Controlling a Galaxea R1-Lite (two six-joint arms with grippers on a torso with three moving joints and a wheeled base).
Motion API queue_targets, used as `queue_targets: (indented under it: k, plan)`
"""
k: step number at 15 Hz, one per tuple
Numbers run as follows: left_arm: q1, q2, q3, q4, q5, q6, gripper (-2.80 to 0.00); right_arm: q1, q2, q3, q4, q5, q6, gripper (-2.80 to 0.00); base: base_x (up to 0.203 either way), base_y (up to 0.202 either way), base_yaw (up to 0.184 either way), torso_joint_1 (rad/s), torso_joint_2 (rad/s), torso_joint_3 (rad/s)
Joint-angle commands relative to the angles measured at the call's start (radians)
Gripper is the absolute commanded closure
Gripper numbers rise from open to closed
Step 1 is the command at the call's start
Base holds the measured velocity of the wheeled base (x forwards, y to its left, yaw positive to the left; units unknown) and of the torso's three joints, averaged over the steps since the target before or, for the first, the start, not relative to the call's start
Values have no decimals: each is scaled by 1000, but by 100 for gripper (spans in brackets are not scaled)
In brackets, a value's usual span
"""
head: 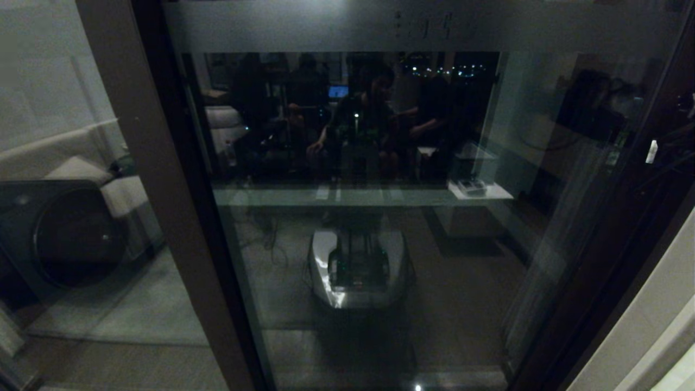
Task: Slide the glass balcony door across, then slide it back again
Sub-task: Close the slid door
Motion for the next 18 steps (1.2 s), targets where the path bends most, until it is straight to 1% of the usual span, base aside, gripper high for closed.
queue_targets:
  k: [1,7,10,12,15,18]
  plan:
    - [0,1,0,1,0,0,0,1,3,-1,-3,-2,0,0,0,0,0,0,0,0]
    - [0,1,0,1,0,0,0,1,0,0,-3,0,0,0,0,0,0,0,0,0]
    - [0,1,0,0,0,0,0,-3,-34,12,-1,3,2,0,0,0,0,0,0,0]
    - [0,1,0,1,0,0,0,-10,-88,51,1,7,1,0,0,0,0,0,0,0]
    - [0,1,0,1,0,0,0,-10,-190,140,2,45,-1,0,0,0,0,0,0,0]
    - [0,1,0,1,0,0,0,-10,-258,191,2,60,-4,0,0,0,0,0,0,0]
